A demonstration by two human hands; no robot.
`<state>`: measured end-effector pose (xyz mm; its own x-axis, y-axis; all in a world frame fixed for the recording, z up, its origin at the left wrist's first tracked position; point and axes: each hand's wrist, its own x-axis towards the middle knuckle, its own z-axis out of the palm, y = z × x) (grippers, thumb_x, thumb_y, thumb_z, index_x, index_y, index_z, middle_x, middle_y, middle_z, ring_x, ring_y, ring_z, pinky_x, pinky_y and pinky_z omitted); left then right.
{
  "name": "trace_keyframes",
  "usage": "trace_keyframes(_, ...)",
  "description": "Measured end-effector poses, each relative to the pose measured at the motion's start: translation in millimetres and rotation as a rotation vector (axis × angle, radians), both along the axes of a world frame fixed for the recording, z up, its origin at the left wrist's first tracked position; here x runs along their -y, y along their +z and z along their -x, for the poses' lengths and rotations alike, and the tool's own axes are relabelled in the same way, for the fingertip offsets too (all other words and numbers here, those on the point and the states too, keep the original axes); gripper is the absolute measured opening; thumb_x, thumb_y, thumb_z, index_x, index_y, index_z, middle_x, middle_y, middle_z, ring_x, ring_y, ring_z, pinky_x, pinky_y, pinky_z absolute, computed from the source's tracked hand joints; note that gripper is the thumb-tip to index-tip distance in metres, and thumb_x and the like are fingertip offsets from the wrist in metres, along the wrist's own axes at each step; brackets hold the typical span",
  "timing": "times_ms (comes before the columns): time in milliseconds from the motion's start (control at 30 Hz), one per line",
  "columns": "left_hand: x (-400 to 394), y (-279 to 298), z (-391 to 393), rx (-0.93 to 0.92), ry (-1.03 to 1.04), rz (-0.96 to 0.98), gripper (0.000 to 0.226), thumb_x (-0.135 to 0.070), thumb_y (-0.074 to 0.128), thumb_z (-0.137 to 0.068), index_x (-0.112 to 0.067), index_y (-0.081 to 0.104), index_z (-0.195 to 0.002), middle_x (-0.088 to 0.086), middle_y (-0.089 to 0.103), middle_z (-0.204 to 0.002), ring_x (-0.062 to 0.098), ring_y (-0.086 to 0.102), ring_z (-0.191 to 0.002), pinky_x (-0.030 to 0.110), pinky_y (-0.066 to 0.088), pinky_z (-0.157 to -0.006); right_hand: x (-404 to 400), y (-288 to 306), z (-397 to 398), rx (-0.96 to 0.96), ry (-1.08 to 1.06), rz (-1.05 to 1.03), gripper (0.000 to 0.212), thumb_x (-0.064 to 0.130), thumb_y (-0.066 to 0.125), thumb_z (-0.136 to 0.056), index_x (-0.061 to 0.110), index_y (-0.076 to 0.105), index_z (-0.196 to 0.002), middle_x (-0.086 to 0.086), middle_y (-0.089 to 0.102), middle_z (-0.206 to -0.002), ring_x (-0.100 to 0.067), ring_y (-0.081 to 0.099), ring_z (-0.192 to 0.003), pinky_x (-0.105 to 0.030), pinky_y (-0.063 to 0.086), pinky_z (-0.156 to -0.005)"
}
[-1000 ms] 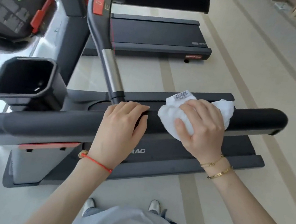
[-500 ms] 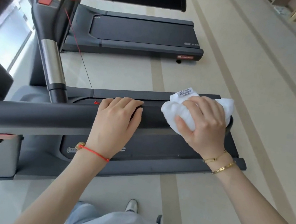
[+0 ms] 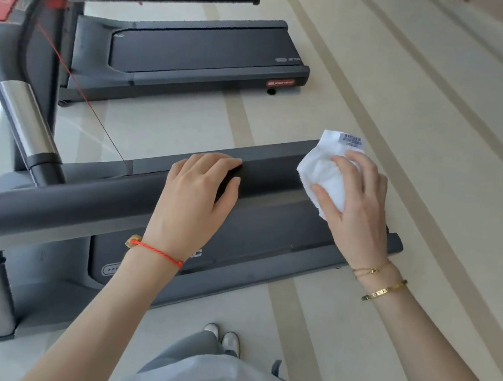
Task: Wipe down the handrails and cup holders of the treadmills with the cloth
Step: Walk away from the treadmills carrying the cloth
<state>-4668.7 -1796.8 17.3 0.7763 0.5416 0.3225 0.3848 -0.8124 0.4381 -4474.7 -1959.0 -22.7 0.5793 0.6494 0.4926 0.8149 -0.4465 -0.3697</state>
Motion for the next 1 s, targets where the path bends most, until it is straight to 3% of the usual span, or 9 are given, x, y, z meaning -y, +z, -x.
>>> trace_keyframes(133,10.2,0.4,-8.0,0.058,-0.143,-0.021,0.025,-0.017,0.052,-0.098,-0.013,0.065,-0.120,-0.001,0.065,-0.118,0.020,0.056,-0.113,0.035,0.039,-0.099,33.1,3.0,24.5,-0.199,-0.172,-0.053,0.045,0.051,0.056,-0.090,0.019,0.055,-0.122,0.003,0.051,-0.129,-0.026,0.048,-0.106,-0.038,0.047,-0.086)
trace_keyframes(300,23.5,-7.3,-15.3,0.108,-0.343,-0.020,0.023,-0.012,0.053,-0.097,-0.011,0.067,-0.117,0.000,0.067,-0.113,0.021,0.059,-0.107,0.038,0.045,-0.091,59.9,11.2,59.3,-0.265,-0.317,-0.038,0.046,0.049,0.064,-0.084,0.023,0.057,-0.120,0.011,0.058,-0.127,-0.021,0.053,-0.106,-0.031,0.048,-0.080)
trace_keyframes(700,44.8,-50.0,-50.1,-0.097,-0.662,0.123,0.027,-0.010,0.058,-0.095,-0.010,0.064,-0.121,0.003,0.067,-0.111,0.026,0.062,-0.099,0.047,0.052,-0.082,119.2,-12.0,112.2,-0.385,-0.686,-0.063,0.045,0.056,0.061,-0.081,0.028,0.057,-0.116,0.018,0.059,-0.121,-0.018,0.054,-0.102,-0.037,0.052,-0.076)
trace_keyframes(1000,92.8,-64.1,-138.8,-0.129,-0.795,0.124,0.027,-0.013,0.057,-0.096,-0.013,0.064,-0.121,0.001,0.067,-0.112,0.020,0.062,-0.099,0.036,0.053,-0.081,183.5,-30.1,77.4,-0.429,-0.883,-0.067,0.043,0.054,0.064,-0.084,0.030,0.055,-0.118,0.018,0.057,-0.122,-0.014,0.054,-0.102,-0.027,0.047,-0.077)
